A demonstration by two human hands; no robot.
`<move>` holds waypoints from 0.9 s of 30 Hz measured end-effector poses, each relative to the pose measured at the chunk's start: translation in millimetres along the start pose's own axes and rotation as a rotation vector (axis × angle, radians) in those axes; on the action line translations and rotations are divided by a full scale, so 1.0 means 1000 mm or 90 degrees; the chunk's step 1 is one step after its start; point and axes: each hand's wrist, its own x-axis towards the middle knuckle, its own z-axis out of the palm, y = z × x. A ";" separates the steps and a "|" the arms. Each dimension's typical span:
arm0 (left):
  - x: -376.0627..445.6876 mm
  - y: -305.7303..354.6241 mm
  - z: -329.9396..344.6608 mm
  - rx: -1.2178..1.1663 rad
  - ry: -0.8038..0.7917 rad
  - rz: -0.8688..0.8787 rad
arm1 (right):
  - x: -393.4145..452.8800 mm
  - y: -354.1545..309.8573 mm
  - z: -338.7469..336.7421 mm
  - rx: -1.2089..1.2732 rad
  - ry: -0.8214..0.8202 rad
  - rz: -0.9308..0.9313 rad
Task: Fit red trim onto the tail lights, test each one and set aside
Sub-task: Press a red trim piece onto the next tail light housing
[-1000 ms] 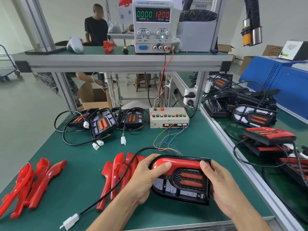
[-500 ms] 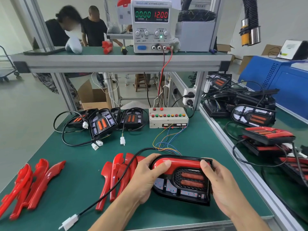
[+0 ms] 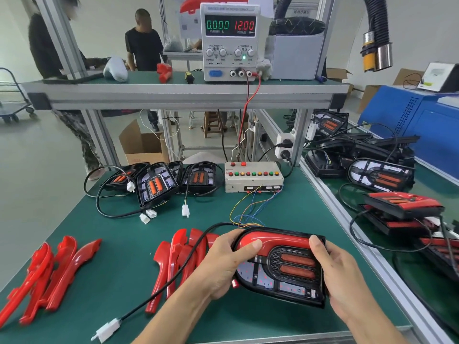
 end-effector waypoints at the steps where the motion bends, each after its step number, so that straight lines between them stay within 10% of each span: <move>1: 0.000 0.000 0.000 0.000 -0.004 -0.001 | -0.001 0.000 0.000 -0.003 0.006 0.001; 6: 0.000 0.003 0.001 -0.021 -0.020 -0.011 | -0.001 0.004 -0.004 -0.031 0.030 0.053; 18: 0.000 0.010 0.000 0.011 -0.033 0.005 | 0.002 -0.036 -0.027 -0.429 -0.282 -0.038; 27: -0.006 0.024 -0.025 0.076 0.208 -0.028 | -0.009 -0.016 -0.021 -0.328 -0.132 -0.043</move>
